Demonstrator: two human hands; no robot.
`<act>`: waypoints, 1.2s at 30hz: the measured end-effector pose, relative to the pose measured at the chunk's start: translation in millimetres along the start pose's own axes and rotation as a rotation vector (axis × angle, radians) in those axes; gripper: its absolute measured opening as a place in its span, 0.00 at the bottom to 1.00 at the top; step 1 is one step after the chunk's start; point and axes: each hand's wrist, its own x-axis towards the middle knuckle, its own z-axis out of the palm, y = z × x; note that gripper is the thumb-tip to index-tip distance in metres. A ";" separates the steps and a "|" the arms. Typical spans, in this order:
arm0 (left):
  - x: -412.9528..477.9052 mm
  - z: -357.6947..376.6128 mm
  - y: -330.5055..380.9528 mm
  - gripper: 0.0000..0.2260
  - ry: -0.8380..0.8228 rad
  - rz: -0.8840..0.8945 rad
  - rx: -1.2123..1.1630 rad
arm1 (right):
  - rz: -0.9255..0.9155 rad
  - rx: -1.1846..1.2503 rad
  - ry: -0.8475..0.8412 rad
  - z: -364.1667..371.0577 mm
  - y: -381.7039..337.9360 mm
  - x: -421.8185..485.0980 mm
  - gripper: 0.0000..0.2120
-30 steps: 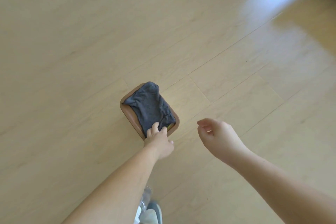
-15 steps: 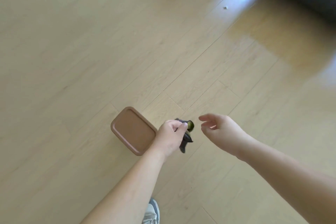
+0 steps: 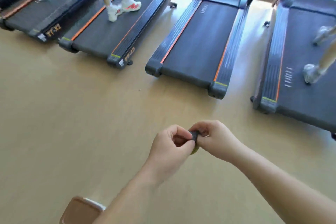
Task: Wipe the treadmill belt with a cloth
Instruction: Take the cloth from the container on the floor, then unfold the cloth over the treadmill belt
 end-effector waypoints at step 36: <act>661.5 290.2 418.9 0.16 0.244 -0.198 -0.224 | -0.106 0.303 0.217 -627.2 74.8 599.6 0.01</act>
